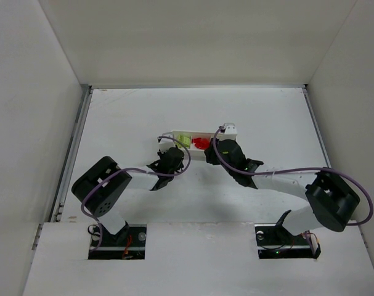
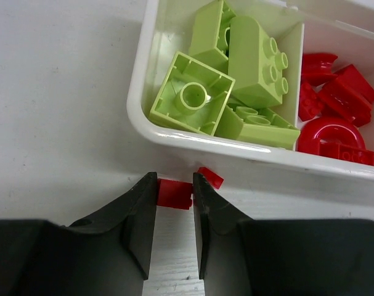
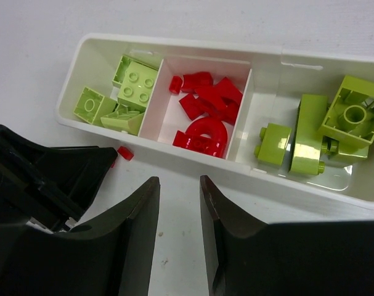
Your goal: Sort the legos into containers by color
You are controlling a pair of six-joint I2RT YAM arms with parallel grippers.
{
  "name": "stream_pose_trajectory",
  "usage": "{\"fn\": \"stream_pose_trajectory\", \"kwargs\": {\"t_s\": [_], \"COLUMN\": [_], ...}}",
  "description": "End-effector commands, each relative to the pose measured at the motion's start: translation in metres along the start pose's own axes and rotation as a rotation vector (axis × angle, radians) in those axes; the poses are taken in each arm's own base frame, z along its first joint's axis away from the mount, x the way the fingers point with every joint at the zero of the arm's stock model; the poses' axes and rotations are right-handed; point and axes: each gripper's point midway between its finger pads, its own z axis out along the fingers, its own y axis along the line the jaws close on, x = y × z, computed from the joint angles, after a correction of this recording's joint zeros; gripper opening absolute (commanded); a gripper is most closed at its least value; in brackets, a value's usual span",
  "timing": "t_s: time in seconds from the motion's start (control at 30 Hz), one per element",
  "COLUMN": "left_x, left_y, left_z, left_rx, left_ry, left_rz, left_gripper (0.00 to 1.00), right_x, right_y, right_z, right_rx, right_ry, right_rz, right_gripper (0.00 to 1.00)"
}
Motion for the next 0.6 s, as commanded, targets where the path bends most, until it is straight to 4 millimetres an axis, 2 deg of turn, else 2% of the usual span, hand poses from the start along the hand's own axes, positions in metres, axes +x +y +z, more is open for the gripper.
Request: {"fn": "stream_pose_trajectory", "kwargs": {"t_s": [0.0, 0.13, 0.33, 0.47, 0.57], "left_x": [-0.006, -0.01, -0.022, -0.031, -0.041], "left_y": [-0.002, 0.004, 0.026, 0.036, 0.039], "left_z": [-0.007, -0.028, -0.057, -0.071, -0.078], "left_rx": [0.016, 0.043, 0.043, 0.051, 0.07], "left_ry": [-0.009, -0.026, -0.052, -0.08, -0.113], "left_rz": [0.01, -0.01, -0.077, -0.113, -0.145], "left_gripper": [0.19, 0.17, 0.17, 0.17, 0.18], "right_x": [-0.021, -0.009, 0.024, 0.034, 0.044], "right_y": [0.019, 0.036, 0.069, 0.076, 0.073], "right_z": [0.003, 0.005, 0.015, 0.027, 0.039], "right_rx": [-0.043, -0.103, -0.151, -0.122, -0.071], "right_ry": [-0.057, -0.011, 0.064, 0.073, 0.086], "right_rz": [0.01, -0.038, -0.136, -0.134, -0.081], "right_gripper": [0.38, 0.39, 0.43, 0.49, 0.49]}}
